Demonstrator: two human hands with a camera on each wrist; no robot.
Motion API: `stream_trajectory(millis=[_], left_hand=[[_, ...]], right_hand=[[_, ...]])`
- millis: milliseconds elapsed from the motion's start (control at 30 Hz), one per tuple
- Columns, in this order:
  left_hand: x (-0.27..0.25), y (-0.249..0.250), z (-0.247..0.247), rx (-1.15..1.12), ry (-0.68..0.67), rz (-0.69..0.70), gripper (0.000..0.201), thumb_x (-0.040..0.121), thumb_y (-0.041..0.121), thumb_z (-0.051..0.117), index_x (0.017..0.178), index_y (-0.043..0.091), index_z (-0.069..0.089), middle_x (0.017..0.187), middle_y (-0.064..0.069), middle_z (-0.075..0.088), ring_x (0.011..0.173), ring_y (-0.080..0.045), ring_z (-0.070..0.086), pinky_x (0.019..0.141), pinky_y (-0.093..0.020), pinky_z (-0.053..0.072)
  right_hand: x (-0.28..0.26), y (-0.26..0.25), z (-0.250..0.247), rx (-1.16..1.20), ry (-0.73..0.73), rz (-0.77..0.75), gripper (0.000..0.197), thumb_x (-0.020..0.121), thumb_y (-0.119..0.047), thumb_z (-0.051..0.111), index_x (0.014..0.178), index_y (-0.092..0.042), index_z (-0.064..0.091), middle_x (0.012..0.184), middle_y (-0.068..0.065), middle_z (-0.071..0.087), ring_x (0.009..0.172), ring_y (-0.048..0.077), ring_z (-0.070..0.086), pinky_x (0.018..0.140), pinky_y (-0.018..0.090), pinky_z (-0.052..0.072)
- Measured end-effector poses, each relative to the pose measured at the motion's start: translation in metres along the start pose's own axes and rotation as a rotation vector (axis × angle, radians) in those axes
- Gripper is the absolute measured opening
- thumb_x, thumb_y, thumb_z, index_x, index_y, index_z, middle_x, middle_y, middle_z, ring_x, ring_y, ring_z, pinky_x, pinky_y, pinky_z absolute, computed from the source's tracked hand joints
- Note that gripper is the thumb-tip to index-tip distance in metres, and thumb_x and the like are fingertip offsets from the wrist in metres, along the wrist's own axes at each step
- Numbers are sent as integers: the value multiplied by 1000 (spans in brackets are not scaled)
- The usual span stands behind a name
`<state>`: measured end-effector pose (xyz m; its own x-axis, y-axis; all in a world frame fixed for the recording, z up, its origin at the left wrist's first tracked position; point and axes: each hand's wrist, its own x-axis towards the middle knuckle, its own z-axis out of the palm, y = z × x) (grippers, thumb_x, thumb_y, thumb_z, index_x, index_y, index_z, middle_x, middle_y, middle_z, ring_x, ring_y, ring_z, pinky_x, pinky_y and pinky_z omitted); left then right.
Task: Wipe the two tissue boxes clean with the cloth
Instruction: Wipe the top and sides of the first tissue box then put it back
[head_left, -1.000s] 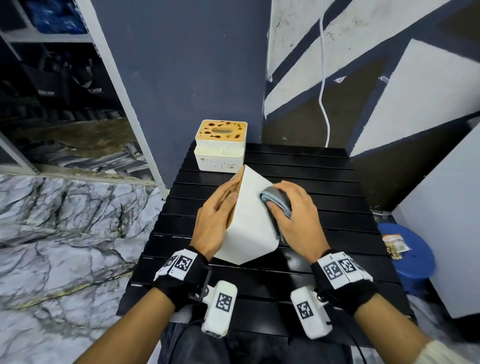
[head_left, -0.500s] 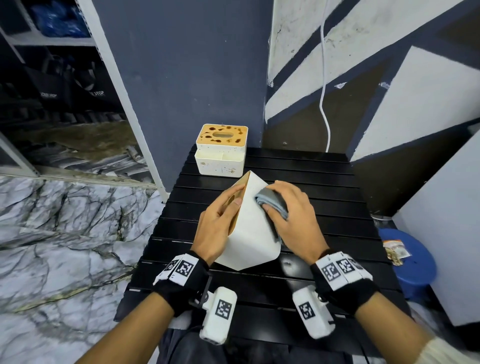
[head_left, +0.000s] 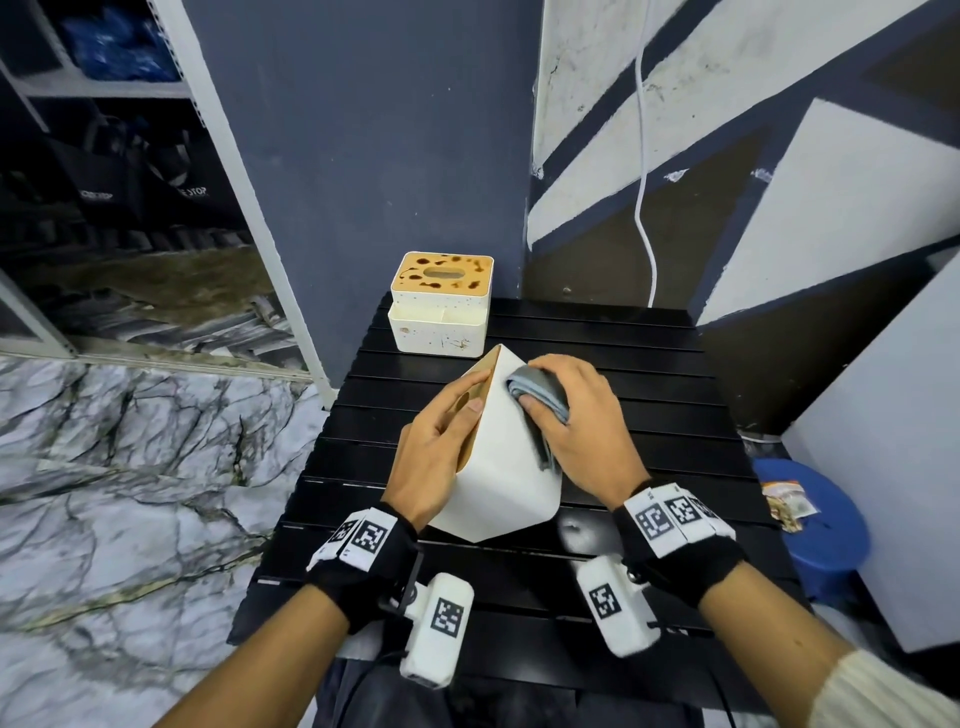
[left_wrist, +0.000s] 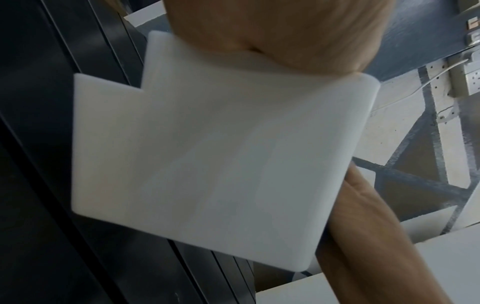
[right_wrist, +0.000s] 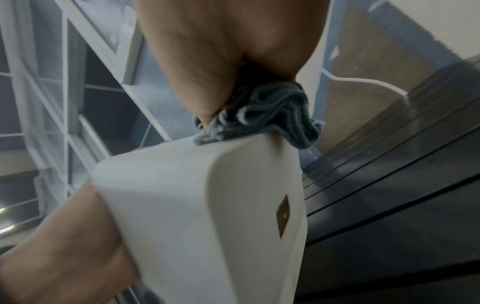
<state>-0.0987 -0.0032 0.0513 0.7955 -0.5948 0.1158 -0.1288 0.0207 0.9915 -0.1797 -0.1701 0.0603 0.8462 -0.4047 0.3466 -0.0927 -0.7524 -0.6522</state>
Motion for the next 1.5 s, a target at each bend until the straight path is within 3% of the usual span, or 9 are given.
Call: stream_trajectory(millis=[200,333,433,567,667,833,1000,1233,1500], left_hand=[[1,-1,-1,-14,-6,9,47,92,46,57,137,33,60,133,16,66,128,-4,57,115,-43,41],[-2,0,-4,-32,-17,43,54,89,49,57,139,29,60,137,13,63,131,-8,56,115,-45,41],[-6,-1,-6,-25,-20,81,51,88,49,58,137,32,61,127,10,69,120,-18,64,107,-47,49],[-4,-11,-11,78,-7,186,44,90,48,57,134,43,61,95,-29,63,83,-43,58,78,-52,51],[-1,-17,-14,166,-16,237,42,91,47,54,133,44,59,74,-15,55,68,-31,49,69,-34,44],[-4,-17,-17,197,-62,255,47,92,45,51,137,36,56,81,8,57,72,-13,50,70,-24,41],[-3,1,-19,79,-107,87,37,85,47,52,122,48,53,90,16,62,84,-14,58,79,-36,47],[-5,21,-11,-96,99,-184,17,95,49,55,107,38,59,104,2,68,93,-18,64,93,-47,51],[-13,23,-7,-288,90,-173,25,98,25,60,122,19,59,85,10,65,63,3,63,62,-17,49]], right_hand=[[16,-17,1,-32,-34,-65,34,93,-35,56,125,-28,51,129,-6,49,116,13,42,93,20,28],[38,-16,-6,-16,-96,9,29,91,-39,57,119,-31,52,117,-4,57,107,15,52,92,32,45],[46,-18,-22,80,-153,100,26,90,-43,59,112,-31,56,103,-9,64,93,8,60,78,24,48],[48,-18,-42,168,-170,164,23,89,-45,62,108,-33,61,97,-15,66,88,-1,61,70,14,44],[44,-17,-47,207,-180,165,22,88,-44,63,107,-34,61,99,-15,67,90,0,62,73,16,46],[28,-17,-48,241,-141,113,23,86,-39,67,108,-33,61,101,-16,66,91,-4,61,76,12,47],[7,-28,-40,248,-60,-7,30,83,-31,72,111,-31,61,105,-15,66,98,0,61,84,15,48],[-31,-43,-20,143,55,-157,36,85,-33,70,118,-28,59,119,-14,57,114,6,52,99,28,43],[-57,-43,-7,107,67,-149,37,86,-39,66,121,-31,56,127,-13,53,115,9,48,100,23,38]])
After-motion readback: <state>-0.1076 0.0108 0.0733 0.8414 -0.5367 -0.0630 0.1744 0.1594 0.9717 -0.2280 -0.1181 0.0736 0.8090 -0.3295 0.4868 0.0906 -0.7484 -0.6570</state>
